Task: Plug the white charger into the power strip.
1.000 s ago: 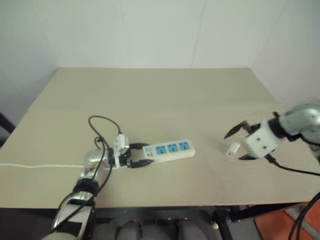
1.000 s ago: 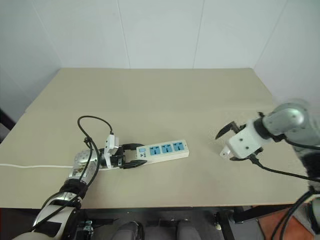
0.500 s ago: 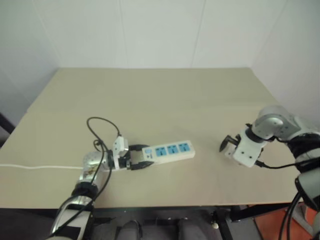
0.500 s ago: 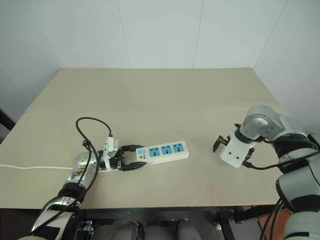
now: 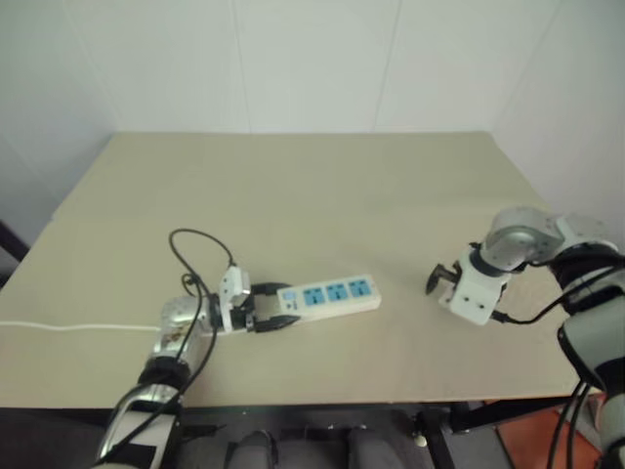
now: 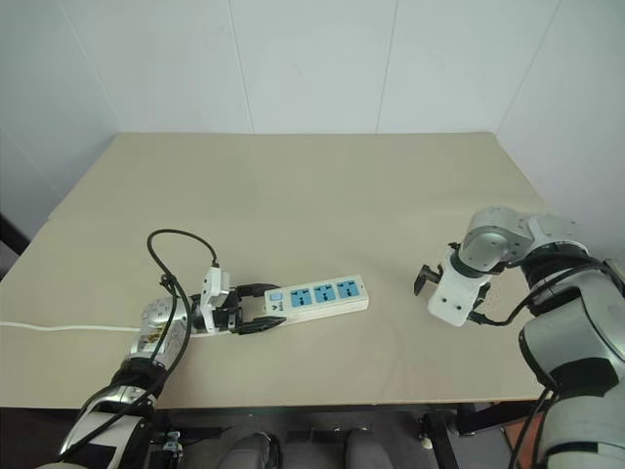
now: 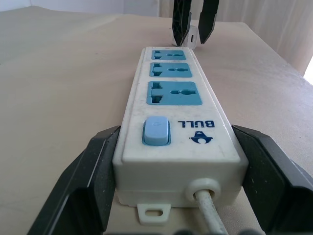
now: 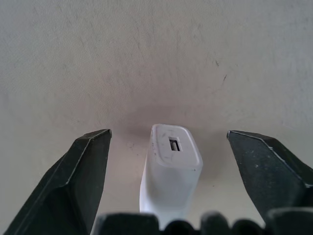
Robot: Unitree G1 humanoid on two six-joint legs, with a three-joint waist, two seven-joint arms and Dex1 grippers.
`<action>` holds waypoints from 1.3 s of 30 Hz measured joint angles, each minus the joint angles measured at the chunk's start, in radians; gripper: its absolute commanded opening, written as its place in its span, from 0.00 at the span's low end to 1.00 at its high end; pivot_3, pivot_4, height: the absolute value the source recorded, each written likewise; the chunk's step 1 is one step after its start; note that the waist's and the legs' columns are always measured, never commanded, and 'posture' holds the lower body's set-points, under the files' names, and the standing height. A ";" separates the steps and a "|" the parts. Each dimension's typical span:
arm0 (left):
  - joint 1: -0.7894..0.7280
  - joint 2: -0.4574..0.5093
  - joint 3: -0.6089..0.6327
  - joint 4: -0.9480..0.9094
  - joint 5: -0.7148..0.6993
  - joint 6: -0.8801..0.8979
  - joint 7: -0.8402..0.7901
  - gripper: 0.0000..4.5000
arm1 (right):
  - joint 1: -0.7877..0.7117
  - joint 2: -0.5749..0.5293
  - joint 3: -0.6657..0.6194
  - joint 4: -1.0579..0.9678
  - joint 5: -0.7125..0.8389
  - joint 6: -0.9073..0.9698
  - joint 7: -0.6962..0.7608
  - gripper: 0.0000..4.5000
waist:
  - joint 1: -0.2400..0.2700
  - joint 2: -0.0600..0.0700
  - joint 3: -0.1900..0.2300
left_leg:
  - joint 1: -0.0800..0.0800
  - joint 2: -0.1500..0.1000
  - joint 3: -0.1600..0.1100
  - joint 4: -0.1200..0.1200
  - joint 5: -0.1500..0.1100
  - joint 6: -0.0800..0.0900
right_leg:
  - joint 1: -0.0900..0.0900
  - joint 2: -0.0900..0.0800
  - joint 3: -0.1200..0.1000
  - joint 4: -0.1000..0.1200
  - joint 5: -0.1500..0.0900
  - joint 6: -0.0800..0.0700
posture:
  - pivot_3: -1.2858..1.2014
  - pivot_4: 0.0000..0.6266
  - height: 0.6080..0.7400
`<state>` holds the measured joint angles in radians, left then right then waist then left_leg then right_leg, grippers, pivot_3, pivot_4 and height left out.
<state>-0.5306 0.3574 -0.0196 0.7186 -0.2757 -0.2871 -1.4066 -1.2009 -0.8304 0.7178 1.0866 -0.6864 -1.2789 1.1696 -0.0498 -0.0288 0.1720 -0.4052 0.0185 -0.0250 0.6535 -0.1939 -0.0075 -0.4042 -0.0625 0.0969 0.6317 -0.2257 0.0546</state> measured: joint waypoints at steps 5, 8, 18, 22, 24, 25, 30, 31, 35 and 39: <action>0.003 0.001 -0.001 -0.005 0.000 0.000 0.001 0.72 | -0.010 0.013 0.022 0.026 -0.042 -0.016 -0.050 0.39 | 0.000 0.000 0.000 | 0.000 0.000 0.000 -0.001 0.000 0.000 | 0.000 0.000 0.000 0.000 0.000 0.000 | 0.52 0.24 1.00; 0.003 0.001 -0.002 -0.005 0.000 0.000 0.001 0.72 | -0.016 0.016 0.025 0.033 -0.057 -0.024 -0.071 0.25 | -0.001 0.000 0.000 | 0.000 0.000 0.000 -0.001 0.000 0.000 | 0.000 0.000 0.000 0.000 0.000 0.000 | 0.52 0.24 1.00; -0.054 -0.001 -0.013 0.065 0.008 -0.015 -0.032 0.72 | 0.008 -0.021 -0.022 0.000 -0.008 0.017 -0.123 0.25 | 0.005 0.000 0.000 | 0.000 -0.001 0.000 -0.001 0.000 0.000 | 0.000 0.000 0.000 0.000 0.000 0.000 | 0.52 0.24 1.00; -0.102 -0.001 -0.024 0.113 0.022 -0.037 -0.066 0.72 | 0.104 -0.056 -0.181 -0.116 0.299 0.191 -0.021 0.25 | 0.004 0.000 0.000 | -0.001 0.000 -0.001 -0.001 0.000 0.000 | 0.001 0.000 0.000 -0.001 0.000 0.000 | 0.52 0.24 1.00; -0.117 0.001 -0.026 0.131 0.023 -0.039 -0.087 0.72 | 0.196 -0.065 -0.286 -0.257 0.498 0.376 0.033 0.25 | 0.004 0.000 0.000 | -0.001 0.000 -0.002 -0.002 0.000 0.000 | 0.001 0.000 0.000 -0.001 0.000 0.000 | 0.52 0.24 1.00; -0.123 0.003 -0.026 0.140 0.025 -0.041 -0.096 0.72 | 0.234 -0.061 -0.331 -0.328 0.589 0.480 0.053 0.25 | 0.004 0.000 0.000 | -0.001 0.000 -0.002 -0.002 0.000 0.000 | 0.000 0.000 0.000 -0.001 0.000 0.000 | 0.52 0.24 1.00; -0.144 -0.004 -0.023 0.193 0.033 -0.079 -0.119 0.72 | 0.408 -0.003 -0.553 -0.730 1.026 1.062 0.038 0.25 | 0.006 0.000 0.000 | -0.001 0.000 -0.003 -0.002 0.000 0.000 | 0.001 0.000 -0.001 0.000 0.000 -0.001 | 0.52 0.24 1.00; -0.146 -0.009 -0.022 0.208 0.035 -0.090 -0.119 0.72 | 0.439 0.020 -0.587 -0.801 1.098 1.167 0.009 0.25 | 0.007 0.000 0.000 | -0.001 0.000 -0.002 -0.002 0.000 0.000 | 0.001 0.000 -0.001 0.000 0.000 -0.001 | 0.52 0.24 1.00; -0.166 -0.022 -0.020 0.253 0.040 -0.130 -0.128 0.72 | 0.574 0.129 -0.638 -0.988 1.260 1.440 -0.100 0.25 | 0.012 -0.001 0.000 | -0.002 0.000 -0.003 -0.001 0.000 0.000 | 0.000 0.000 -0.002 -0.001 0.000 0.000 | 0.52 0.24 1.00; -0.179 -0.024 -0.014 0.277 0.040 -0.135 -0.143 0.72 | 0.638 0.241 -0.653 -1.052 1.323 1.580 -0.190 0.25 | 0.011 -0.001 0.000 | -0.003 0.000 -0.003 -0.001 0.000 0.000 | -0.001 0.000 -0.002 0.000 0.000 0.000 | 0.52 0.24 1.00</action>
<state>-0.7093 0.3337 -0.0334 0.9958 -0.2361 -0.4220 -1.5498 -0.5626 -0.5893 0.0651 0.0348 0.6365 0.3009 0.9793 -0.0386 -0.0300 0.1716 -0.4084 0.0182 -0.0277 0.6523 -0.1938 -0.0073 -0.4054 -0.0622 0.0951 0.6313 -0.2254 0.0546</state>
